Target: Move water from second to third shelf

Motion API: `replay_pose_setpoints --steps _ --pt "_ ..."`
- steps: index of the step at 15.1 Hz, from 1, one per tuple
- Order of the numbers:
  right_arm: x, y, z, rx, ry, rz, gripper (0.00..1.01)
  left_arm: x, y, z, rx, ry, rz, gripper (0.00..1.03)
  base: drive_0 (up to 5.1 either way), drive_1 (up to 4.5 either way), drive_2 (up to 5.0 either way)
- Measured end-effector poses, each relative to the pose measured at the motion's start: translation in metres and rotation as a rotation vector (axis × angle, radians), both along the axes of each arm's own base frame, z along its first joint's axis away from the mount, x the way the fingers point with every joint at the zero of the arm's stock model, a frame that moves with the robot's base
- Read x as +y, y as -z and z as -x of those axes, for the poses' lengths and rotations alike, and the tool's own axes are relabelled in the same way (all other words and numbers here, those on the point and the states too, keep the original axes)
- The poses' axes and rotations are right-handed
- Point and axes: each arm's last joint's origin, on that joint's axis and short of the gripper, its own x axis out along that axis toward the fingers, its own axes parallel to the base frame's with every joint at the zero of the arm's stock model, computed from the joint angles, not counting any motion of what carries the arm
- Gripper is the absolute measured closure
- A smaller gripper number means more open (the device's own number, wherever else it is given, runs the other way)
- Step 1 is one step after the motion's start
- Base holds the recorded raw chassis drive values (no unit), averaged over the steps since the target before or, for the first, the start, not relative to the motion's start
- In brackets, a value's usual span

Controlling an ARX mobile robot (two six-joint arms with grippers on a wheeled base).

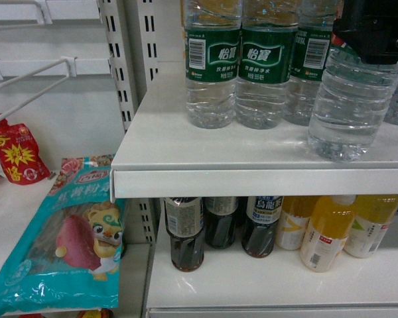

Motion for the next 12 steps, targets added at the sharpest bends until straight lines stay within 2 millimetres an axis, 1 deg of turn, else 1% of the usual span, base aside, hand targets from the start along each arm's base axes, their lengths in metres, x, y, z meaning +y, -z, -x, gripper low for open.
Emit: replay_pose_setpoints --steps 5,9,12 --pt "0.005 0.000 -0.019 0.013 0.018 -0.002 0.59 0.000 0.000 0.000 0.000 0.000 0.000 0.05 0.0 0.00 0.0" --pt "0.007 0.000 -0.026 0.014 0.025 -0.001 0.59 0.000 0.000 0.000 0.000 0.000 0.000 0.05 0.0 0.00 0.0" --pt "0.009 0.000 -0.027 0.014 0.024 -0.002 0.59 0.000 0.000 0.000 0.000 0.000 0.000 0.05 0.0 0.00 0.0"
